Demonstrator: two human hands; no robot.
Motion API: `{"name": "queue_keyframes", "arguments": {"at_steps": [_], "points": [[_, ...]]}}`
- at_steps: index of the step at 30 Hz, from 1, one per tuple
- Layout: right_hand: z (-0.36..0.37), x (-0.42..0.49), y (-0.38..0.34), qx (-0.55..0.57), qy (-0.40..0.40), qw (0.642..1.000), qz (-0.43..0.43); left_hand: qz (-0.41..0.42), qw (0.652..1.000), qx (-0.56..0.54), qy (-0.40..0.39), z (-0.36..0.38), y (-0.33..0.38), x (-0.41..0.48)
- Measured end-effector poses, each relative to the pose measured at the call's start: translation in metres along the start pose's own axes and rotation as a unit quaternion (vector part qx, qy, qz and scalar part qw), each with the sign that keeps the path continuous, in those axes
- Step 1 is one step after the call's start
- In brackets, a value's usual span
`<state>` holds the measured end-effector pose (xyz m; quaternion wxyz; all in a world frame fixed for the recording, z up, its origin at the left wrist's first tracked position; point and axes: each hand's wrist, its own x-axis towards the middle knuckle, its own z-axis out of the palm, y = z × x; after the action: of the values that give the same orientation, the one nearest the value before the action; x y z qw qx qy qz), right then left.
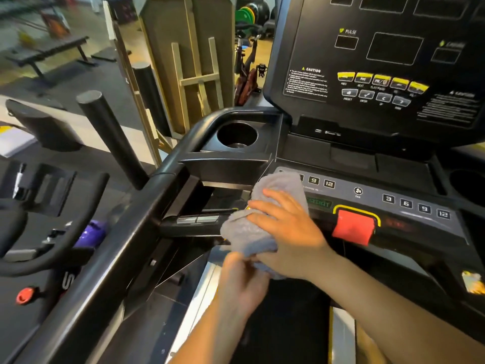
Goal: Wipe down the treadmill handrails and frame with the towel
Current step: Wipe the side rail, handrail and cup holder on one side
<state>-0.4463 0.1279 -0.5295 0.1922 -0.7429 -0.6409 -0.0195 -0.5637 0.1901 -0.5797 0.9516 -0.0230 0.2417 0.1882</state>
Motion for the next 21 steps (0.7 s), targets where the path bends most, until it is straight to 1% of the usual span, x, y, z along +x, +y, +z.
{"name": "queue_keyframes", "arguments": {"at_steps": [2, 5, 7, 10, 12, 14, 15, 16, 17, 18, 21], "points": [[0.007, 0.011, -0.026, -0.046, -0.022, 0.999, 0.012, 0.047, 0.999, 0.011, 0.005, -0.011, 0.022, -0.002], [0.011, 0.041, -0.057, -0.118, -0.137, 0.983, 0.036, 0.087, 0.996, 0.023, 0.016, -0.019, 0.054, -0.007], [0.012, 0.059, -0.069, -0.143, -0.173, 0.974, 0.021, 0.132, 0.991, 0.019, 0.001, -0.024, 0.070, -0.011], [0.022, 0.081, -0.082, -0.141, -0.196, 0.970, -0.005, 0.178, 0.983, 0.041, 0.003, -0.025, 0.090, -0.015], [0.033, 0.096, -0.089, -0.135, -0.206, 0.969, -0.012, 0.200, 0.980, 0.006, -0.003, -0.030, 0.106, -0.016], [0.045, 0.110, -0.098, -0.144, -0.217, 0.965, -0.020, 0.217, 0.976, -0.010, 0.009, -0.035, 0.117, -0.018], [0.051, 0.116, -0.103, -0.143, -0.220, 0.965, -0.029, 0.225, 0.974, -0.016, 0.002, -0.038, 0.121, -0.017], [0.056, 0.121, -0.107, -0.145, -0.219, 0.964, -0.045, 0.233, 0.972, -0.022, 0.014, -0.041, 0.122, -0.014], [0.060, 0.125, -0.110, -0.143, -0.221, 0.963, -0.056, 0.228, 0.972, -0.042, 0.037, -0.040, 0.118, -0.014], [0.063, 0.127, -0.111, -0.139, -0.219, 0.963, -0.068, 0.220, 0.973, -0.040, 0.063, -0.040, 0.114, -0.013], [0.054, 0.121, -0.102, -0.135, -0.214, 0.964, -0.089, 0.185, 0.977, -0.042, 0.099, -0.026, 0.091, -0.016]]}}
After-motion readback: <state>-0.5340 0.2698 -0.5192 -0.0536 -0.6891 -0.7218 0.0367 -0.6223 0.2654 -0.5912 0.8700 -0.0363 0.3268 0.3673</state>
